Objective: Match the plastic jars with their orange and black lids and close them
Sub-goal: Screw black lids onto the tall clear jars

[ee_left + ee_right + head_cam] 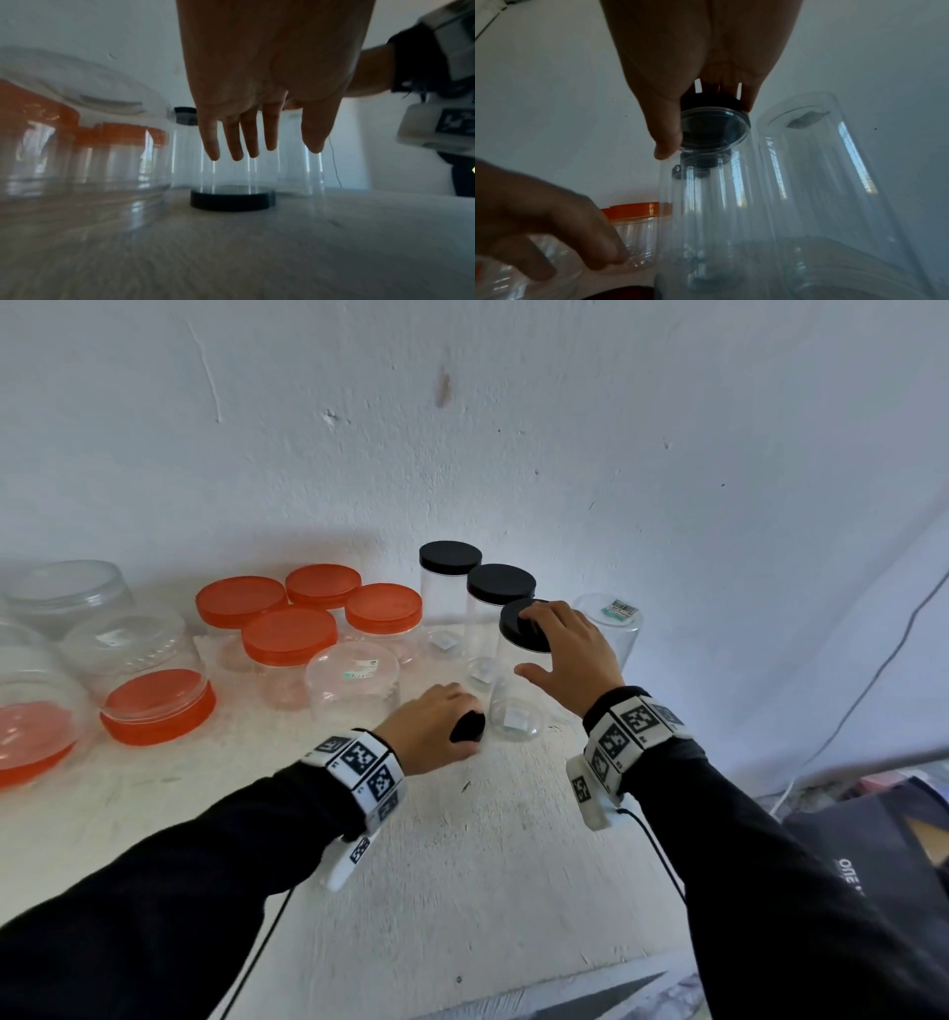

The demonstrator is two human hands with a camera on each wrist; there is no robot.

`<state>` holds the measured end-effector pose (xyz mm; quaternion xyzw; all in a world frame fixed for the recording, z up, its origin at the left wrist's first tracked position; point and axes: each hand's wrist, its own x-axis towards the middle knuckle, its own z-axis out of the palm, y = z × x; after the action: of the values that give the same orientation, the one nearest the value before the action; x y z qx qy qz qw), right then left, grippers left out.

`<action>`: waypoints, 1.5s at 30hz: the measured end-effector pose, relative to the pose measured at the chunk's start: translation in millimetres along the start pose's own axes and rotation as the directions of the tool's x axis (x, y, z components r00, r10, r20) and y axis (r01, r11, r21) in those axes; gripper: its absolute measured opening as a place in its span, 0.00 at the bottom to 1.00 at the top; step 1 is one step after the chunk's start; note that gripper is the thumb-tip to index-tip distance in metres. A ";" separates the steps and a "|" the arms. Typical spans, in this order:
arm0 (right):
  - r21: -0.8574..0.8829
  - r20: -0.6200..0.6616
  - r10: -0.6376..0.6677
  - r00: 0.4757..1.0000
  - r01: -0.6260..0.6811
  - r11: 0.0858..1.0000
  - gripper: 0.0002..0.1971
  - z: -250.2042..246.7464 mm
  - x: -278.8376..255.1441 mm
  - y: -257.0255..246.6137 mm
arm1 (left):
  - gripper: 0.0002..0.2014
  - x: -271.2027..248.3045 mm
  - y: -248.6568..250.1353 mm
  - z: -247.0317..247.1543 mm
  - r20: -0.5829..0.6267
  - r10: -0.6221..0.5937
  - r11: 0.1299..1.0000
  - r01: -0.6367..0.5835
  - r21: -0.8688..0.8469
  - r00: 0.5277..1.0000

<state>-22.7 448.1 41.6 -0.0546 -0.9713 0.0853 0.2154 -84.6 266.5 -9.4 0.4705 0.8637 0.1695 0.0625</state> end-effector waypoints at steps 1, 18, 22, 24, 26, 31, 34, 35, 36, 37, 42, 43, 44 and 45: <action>0.004 0.002 0.006 1.000 -0.006 1.000 0.29 -0.6 0.1 -0.2 | 0.25 4.8 -3.9 4.4 0.060 -0.007 1.000 0.006 0.006 0.998; -0.055 0.102 -0.011 0.995 0.016 0.998 0.33 -13.4 5.8 -1.1 | 0.34 18.2 -20.3 18.0 0.149 -0.075 0.987 0.052 0.153 0.986; 0.014 0.017 -0.024 1.000 0.023 1.000 0.41 -25.1 -0.9 11.0 | 0.34 15.5 -18.9 17.9 0.143 -0.088 0.984 0.064 0.164 0.986; 0.005 -0.023 0.029 0.999 -0.028 1.000 0.43 -32.0 -4.6 22.2 | 0.36 14.7 -18.8 18.2 0.162 -0.091 0.989 0.069 0.132 0.983; -0.027 -0.036 0.099 0.994 -0.100 0.995 0.43 -35.8 -7.5 35.0 | 0.35 15.4 -18.1 17.8 0.186 -0.080 0.994 0.064 0.089 0.979; -0.151 0.077 0.225 0.971 -0.212 0.966 0.40 -32.5 -14.1 57.3 | 0.33 17.3 -16.3 16.7 0.216 -0.073 0.997 0.064 0.049 0.974; -0.166 0.074 0.227 0.971 -0.213 0.963 0.38 -30.6 -18.7 59.9 | 0.32 18.1 -17.5 17.0 0.226 -0.091 0.995 0.081 0.054 0.970; -0.159 0.051 0.227 0.973 -0.217 0.963 0.37 -30.4 -19.6 59.6 | 0.32 18.0 -18.2 17.4 0.228 -0.094 0.995 0.084 0.052 0.969; -0.150 0.025 0.226 0.974 -0.220 0.964 0.36 -30.1 -20.8 59.6 | 0.32 18.1 -18.6 18.0 0.230 -0.096 0.995 0.087 0.049 0.969; -0.139 0.005 0.221 0.975 -0.218 0.966 0.35 -30.0 -21.6 59.2 | 0.32 17.9 -19.2 18.2 0.231 -0.097 0.995 0.089 0.045 0.968; 0.001 -0.002 0.220 0.975 -0.220 0.975 0.29 -32.8 -31.1 56.6 | 0.32 17.7 -20.3 18.1 0.242 -0.088 0.996 0.082 0.031 0.966; 0.007 -0.012 0.223 0.975 -0.223 0.975 0.29 -34.2 -33.6 55.1 | 0.32 17.5 -20.3 17.7 0.240 -0.084 0.996 0.080 0.029 0.967; 0.004 -0.028 0.223 0.974 -0.223 0.975 0.30 -35.7 -36.6 53.1 | 0.32 17.4 -20.5 17.6 0.240 -0.085 0.996 0.081 0.026 0.967; -0.003 -0.042 0.219 0.975 -0.219 0.976 0.32 -37.5 -39.3 50.7 | 0.32 17.3 -21.0 17.4 0.239 -0.086 0.996 0.083 0.023 0.967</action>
<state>32.2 497.5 49.4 -0.1640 -0.9550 0.1035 0.2245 -106.1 274.4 -32.1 0.4508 0.8701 0.1033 0.1703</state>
